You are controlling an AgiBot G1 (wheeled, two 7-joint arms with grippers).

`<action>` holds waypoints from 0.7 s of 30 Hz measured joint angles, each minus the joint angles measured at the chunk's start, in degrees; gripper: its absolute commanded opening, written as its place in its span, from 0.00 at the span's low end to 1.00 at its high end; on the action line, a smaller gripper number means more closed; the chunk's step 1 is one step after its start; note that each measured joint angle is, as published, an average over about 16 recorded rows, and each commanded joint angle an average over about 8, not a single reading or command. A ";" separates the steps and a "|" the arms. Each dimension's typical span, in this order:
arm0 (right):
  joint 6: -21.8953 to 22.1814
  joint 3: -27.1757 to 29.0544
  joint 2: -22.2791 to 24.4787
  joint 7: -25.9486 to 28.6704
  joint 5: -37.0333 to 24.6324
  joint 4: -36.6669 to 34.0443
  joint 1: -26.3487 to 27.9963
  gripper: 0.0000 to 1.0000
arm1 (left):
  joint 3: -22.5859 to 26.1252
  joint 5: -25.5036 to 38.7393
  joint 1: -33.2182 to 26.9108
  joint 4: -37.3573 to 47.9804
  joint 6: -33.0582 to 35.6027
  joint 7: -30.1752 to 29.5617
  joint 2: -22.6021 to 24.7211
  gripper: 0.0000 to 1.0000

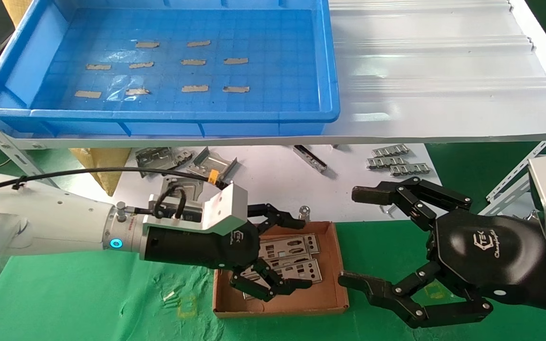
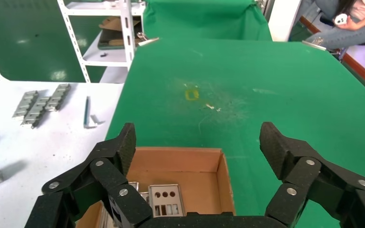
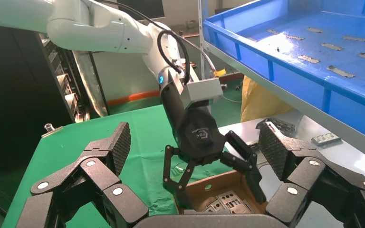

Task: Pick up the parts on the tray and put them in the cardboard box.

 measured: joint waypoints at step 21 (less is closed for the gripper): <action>-0.01 0.00 0.00 0.00 0.00 0.00 0.00 1.00 | -6.16 -4.50 6.98 -15.04 -1.66 -7.73 -8.68 1.00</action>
